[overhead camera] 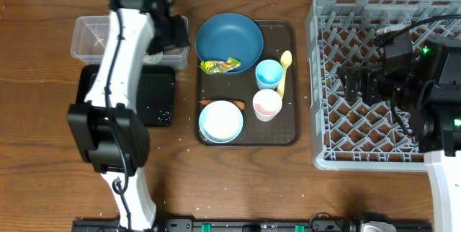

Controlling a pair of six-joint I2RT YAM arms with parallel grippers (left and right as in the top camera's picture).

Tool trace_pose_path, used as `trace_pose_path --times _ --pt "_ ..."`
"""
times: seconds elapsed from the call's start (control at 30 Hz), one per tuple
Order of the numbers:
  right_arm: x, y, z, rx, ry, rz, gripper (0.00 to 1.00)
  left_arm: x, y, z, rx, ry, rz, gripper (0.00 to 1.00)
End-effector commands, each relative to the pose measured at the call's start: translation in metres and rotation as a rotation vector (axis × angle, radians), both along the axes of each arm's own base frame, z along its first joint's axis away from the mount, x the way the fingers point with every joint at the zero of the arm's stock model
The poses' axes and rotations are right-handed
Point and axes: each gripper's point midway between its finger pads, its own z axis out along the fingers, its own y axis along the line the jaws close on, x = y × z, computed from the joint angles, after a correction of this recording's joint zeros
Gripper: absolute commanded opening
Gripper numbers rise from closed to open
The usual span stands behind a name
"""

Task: Sort waste into correct bins and load items into the dishwasher rack
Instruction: 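Grasp the green snack wrapper on the tray with the left gripper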

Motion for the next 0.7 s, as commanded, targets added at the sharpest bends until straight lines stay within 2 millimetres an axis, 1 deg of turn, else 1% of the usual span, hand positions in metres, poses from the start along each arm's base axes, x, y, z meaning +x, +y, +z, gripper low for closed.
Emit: trace_pose_path --times 0.0,0.1,0.27,0.37,0.5,0.67 --pt "0.001 -0.001 0.006 0.0 -0.012 -0.006 0.99 -0.017 -0.023 -0.009 -0.038 0.071 0.066 0.62" --pt "0.001 -0.001 0.006 0.0 -0.013 -0.006 0.99 -0.023 -0.037 -0.023 -0.032 0.091 0.056 0.62" --pt "0.0 -0.001 0.006 0.0 -0.008 -0.006 0.99 -0.031 -0.041 -0.051 0.028 0.116 0.102 0.64" --pt "0.0 -0.001 0.006 0.0 -0.008 -0.006 0.99 -0.026 -0.044 -0.062 0.018 0.096 0.11 0.66" --pt "0.0 -0.001 0.006 0.0 -0.008 -0.006 0.99 -0.019 -0.046 -0.069 0.005 0.067 0.128 0.68" --pt "0.0 -0.001 0.005 0.0 -0.006 -0.006 0.99 -0.018 -0.046 -0.085 -0.012 0.06 0.182 0.68"
